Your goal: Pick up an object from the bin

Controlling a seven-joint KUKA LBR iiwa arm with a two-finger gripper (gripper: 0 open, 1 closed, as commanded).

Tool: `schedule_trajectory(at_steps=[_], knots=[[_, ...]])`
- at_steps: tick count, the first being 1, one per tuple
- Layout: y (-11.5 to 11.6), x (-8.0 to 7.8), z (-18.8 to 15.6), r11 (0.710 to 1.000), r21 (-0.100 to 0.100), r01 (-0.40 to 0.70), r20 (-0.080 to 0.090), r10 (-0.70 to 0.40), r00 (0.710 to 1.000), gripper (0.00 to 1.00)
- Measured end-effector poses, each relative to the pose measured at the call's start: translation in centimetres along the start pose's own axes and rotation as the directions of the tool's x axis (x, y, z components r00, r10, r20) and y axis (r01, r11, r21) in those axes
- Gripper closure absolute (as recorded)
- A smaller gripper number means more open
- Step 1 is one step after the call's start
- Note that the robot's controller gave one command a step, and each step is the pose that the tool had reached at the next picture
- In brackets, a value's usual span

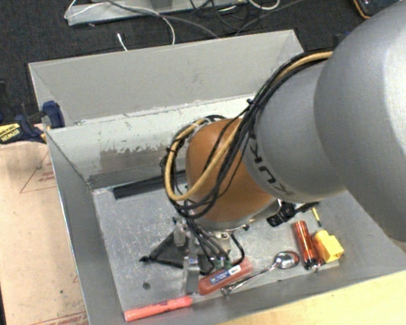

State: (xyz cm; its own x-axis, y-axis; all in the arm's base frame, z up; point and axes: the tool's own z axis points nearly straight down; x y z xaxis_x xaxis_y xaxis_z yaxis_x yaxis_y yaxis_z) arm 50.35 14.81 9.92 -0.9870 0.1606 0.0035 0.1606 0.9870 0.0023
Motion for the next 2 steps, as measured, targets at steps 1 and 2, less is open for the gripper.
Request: schedule_trajectory(at_steps=[1, 2], knots=[[0.8, -1.4, 3.0, 0.994, -0.010, -0.107, 0.017, 0.107, 0.994, 0.00], [-0.9, 0.3, 2.8, 0.964, -0.007, -0.267, 0.004, 0.267, 0.964, 1.00]])
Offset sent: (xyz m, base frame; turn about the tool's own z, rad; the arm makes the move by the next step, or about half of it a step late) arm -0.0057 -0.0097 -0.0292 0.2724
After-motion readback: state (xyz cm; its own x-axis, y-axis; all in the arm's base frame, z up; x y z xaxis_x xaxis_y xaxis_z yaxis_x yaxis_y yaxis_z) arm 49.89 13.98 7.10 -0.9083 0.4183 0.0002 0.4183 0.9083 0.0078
